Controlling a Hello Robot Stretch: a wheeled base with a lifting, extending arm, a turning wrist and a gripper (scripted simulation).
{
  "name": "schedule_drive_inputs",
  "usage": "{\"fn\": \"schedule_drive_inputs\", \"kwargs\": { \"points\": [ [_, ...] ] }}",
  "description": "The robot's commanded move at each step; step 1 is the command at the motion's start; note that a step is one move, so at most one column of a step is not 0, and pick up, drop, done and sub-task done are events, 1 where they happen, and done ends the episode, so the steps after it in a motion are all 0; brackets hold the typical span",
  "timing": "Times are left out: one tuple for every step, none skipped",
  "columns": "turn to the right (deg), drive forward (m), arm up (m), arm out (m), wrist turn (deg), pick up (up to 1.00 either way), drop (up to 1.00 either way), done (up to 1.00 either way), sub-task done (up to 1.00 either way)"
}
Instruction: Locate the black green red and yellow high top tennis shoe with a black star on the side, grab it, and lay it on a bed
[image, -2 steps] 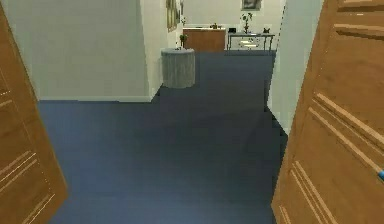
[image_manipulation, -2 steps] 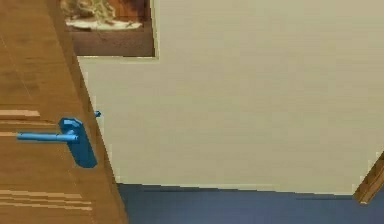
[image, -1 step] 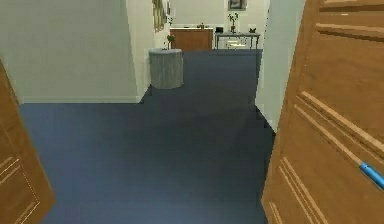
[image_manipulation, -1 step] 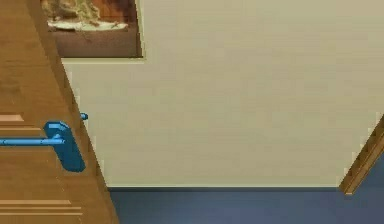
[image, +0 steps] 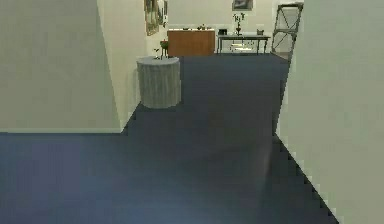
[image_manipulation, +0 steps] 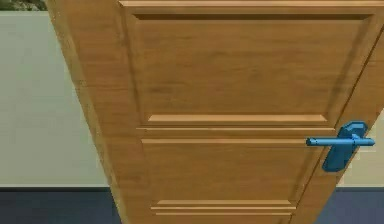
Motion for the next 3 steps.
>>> {"fn": "schedule_drive_inputs", "kwargs": {
  "points": [
    [0.0,0.50,0.00,0.00,0.0,0.00,0.00,0.00,0.00],
    [12.0,0.00,0.00,0.00,0.0,0.00,0.00,0.00,0.00],
    [0.0,1.00,0.00,0.00,0.0,0.00,0.00,0.00,0.00]
  ]
}}
